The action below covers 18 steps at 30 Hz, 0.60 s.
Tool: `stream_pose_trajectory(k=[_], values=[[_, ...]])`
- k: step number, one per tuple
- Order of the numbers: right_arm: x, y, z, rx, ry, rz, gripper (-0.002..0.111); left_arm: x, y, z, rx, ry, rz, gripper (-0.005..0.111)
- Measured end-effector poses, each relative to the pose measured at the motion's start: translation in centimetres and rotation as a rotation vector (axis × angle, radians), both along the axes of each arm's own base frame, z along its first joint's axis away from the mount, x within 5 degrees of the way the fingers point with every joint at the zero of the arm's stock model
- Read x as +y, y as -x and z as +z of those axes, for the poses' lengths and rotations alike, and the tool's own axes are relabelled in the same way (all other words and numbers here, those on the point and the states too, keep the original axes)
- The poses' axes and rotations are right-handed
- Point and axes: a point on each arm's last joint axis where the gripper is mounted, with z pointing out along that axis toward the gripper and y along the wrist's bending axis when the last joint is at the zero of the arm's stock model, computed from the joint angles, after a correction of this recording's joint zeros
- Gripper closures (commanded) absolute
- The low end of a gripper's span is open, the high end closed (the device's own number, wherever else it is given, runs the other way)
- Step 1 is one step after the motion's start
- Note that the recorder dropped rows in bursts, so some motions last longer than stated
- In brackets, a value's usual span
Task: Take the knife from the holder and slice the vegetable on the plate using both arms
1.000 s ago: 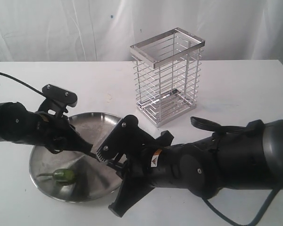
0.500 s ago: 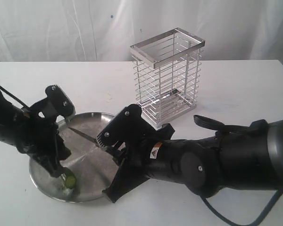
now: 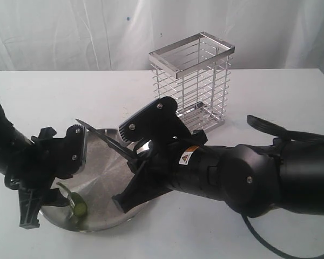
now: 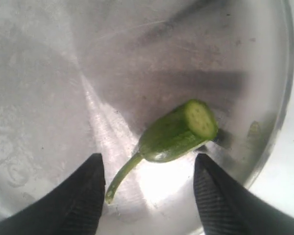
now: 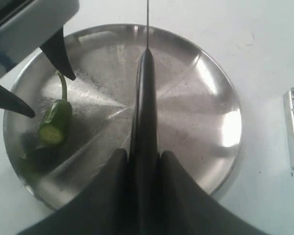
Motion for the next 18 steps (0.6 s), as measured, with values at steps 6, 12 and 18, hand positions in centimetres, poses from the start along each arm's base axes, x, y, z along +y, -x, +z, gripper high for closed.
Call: stream_pose_trajectory(k=[6, 12, 18], values=[[0.0, 0.0, 0.0, 0.0, 0.0, 0.0, 0.108, 0.1, 0.6, 0.3, 0.005, -0.041, -0.128, 0.048], [0.0, 0.0, 0.0, 0.0, 0.0, 0.0, 0.108, 0.2, 1.0, 0.2, 0.018, -0.093, -0.283, 0.048], [0.0, 0.0, 0.0, 0.002, 0.001, 0.001, 0.108, 0.0, 0.7, -0.3, -0.011, -0.113, -0.362, 0.048]])
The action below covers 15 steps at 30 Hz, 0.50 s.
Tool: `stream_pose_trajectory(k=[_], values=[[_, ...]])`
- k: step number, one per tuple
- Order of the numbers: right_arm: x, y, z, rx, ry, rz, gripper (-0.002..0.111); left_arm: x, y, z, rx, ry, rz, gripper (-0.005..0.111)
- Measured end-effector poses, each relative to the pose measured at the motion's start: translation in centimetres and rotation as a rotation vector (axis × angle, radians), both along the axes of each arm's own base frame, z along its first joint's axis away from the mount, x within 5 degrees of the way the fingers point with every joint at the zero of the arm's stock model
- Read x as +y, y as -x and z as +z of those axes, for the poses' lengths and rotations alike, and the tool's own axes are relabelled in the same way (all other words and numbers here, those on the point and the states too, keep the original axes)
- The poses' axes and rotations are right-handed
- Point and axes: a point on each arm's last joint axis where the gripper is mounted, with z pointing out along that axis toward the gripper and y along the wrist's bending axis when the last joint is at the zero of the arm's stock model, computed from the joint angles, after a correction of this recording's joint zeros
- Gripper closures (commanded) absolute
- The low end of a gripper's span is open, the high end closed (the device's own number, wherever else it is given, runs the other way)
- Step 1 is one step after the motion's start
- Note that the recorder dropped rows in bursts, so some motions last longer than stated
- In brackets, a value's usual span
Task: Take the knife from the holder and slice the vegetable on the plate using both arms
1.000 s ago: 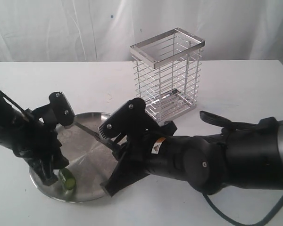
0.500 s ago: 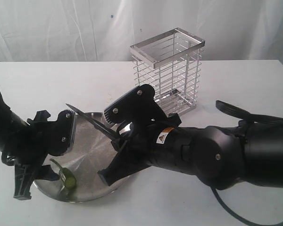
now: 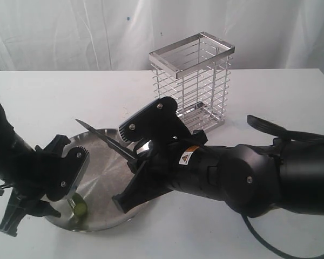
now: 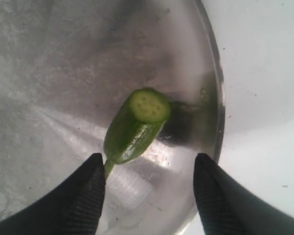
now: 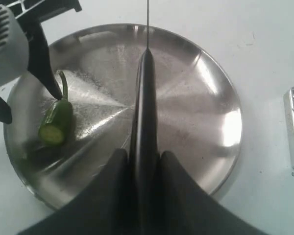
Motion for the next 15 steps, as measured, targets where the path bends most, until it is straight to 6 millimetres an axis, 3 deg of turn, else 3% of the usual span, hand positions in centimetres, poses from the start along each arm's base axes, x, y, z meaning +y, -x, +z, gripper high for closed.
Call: stream_pose_trajectory(k=[7, 9, 10, 12, 15], values=[[0.0, 0.0, 0.0, 0.0, 0.0, 0.0, 0.108, -0.8, -1.0, -1.7, -0.006, 0.059, -0.009, 0.051], [0.0, 0.0, 0.0, 0.0, 0.0, 0.0, 0.108, -1.1, -1.3, -2.3, 0.004, 0.087, 0.019, 0.064], [0.0, 0.0, 0.0, 0.0, 0.0, 0.0, 0.108, -1.1, -1.4, -2.5, 0.003, 0.098, 0.039, 0.077], [0.0, 0.0, 0.0, 0.0, 0.0, 0.0, 0.108, -1.2, -1.7, -2.6, 0.007, 0.131, 0.128, 0.089], [0.0, 0.0, 0.0, 0.0, 0.0, 0.0, 0.108, -0.9, -2.9, -2.3, -0.04, 0.225, 0.47, 0.089]])
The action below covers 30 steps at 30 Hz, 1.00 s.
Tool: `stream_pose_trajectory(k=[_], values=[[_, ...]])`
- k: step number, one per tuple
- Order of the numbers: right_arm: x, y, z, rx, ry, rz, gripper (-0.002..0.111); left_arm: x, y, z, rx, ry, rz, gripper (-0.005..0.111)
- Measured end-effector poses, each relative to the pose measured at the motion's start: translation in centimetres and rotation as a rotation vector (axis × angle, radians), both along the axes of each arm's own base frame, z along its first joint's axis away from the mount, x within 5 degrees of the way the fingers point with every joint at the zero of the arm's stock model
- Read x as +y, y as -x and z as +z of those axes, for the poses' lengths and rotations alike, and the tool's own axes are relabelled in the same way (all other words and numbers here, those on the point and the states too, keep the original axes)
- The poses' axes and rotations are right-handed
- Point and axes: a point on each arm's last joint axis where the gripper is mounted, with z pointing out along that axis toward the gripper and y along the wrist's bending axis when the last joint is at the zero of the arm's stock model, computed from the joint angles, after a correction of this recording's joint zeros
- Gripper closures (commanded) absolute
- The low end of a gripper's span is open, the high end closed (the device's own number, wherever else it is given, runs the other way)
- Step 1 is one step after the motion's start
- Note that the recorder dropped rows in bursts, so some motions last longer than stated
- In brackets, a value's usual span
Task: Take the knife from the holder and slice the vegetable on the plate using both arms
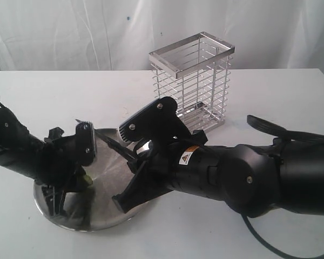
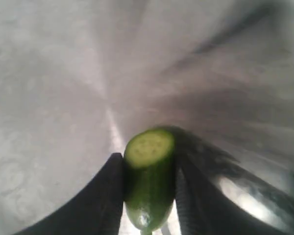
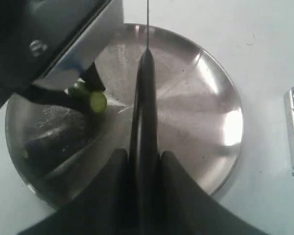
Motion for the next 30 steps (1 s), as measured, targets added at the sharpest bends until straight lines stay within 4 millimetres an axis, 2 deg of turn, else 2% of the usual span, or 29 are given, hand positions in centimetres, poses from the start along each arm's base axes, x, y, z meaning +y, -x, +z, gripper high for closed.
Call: stream_pose_trajectory(k=[3, 4, 6, 8, 14, 18, 26, 30], values=[[0.0, 0.0, 0.0, 0.0, 0.0, 0.0, 0.108, 0.2, -0.7, 0.3, -0.024, 0.07, 0.195, 0.089], [0.0, 0.0, 0.0, 0.0, 0.0, 0.0, 0.108, 0.3, -0.8, 0.3, -0.025, 0.085, 0.23, 0.084], [0.0, 0.0, 0.0, 0.0, 0.0, 0.0, 0.108, 0.3, -0.9, -0.2, 0.003, 0.107, 0.289, 0.064], [0.0, 0.0, 0.0, 0.003, 0.002, 0.002, 0.108, 0.3, -1.0, -1.0, 0.038, 0.119, 0.341, 0.05], [0.0, 0.4, -0.3, 0.021, 0.042, 0.044, 0.108, 0.4, -1.4, -1.1, 0.034, 0.162, 0.444, 0.048], [0.0, 0.4, -0.4, 0.011, 0.056, 0.059, 0.108, 0.5, -1.2, 0.8, -0.01, 0.2, 0.452, 0.048], [0.0, 1.1, -0.9, 0.044, 0.133, 0.154, 0.108, 0.8, 1.2, 7.3, -0.118, 0.312, 0.405, 0.048], [0.7, 2.0, -0.2, 0.008, 0.111, 0.181, 0.108, 3.0, 1.7, 9.4, -0.151, 0.385, 0.52, 0.048]])
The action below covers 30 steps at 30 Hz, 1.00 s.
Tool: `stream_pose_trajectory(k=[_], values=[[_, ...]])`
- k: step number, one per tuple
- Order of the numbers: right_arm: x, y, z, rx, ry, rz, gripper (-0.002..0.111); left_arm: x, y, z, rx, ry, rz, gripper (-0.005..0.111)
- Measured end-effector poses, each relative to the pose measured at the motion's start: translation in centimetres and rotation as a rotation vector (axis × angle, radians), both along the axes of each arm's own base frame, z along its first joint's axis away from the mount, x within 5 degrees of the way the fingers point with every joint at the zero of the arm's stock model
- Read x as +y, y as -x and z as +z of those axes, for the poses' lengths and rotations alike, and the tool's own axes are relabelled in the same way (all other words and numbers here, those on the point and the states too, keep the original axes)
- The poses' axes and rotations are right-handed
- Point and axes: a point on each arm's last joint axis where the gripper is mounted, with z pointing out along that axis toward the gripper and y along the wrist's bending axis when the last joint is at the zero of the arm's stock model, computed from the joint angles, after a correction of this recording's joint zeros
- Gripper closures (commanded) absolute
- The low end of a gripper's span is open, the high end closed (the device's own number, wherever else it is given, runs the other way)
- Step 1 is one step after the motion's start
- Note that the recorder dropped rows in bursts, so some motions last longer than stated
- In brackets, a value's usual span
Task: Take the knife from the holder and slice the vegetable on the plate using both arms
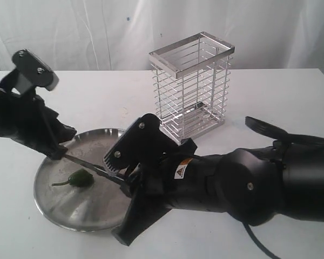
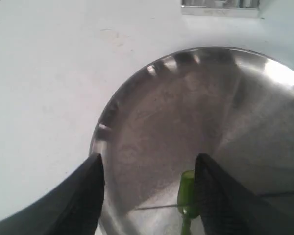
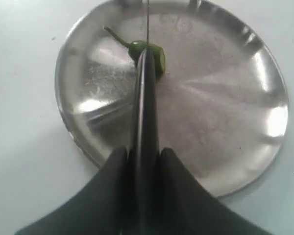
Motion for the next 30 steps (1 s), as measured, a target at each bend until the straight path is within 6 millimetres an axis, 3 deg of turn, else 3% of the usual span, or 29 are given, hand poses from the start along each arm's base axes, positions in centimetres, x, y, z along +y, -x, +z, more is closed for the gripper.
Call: stream_pose_trajectory(k=[5, 15, 22, 30], values=[[1.1, 1.0, 0.6, -0.019, -0.076, -0.027, 0.108, 1.7, 0.4, -0.2, 0.103, 0.064, 0.075, 0.048], [0.3, 1.1, -0.4, 0.042, -0.104, -0.129, 0.108, 1.1, 0.8, -0.5, 0.187, 0.144, 0.075, 0.048], [0.5, 1.5, -0.7, 0.08, -0.1, -0.124, 0.108, 0.9, 0.1, -2.2, 0.265, 0.169, 0.095, 0.048], [0.8, 1.5, -2.6, 0.127, -0.038, -0.118, 0.108, 0.8, -0.3, -2.8, 0.279, 0.176, 0.111, 0.048]])
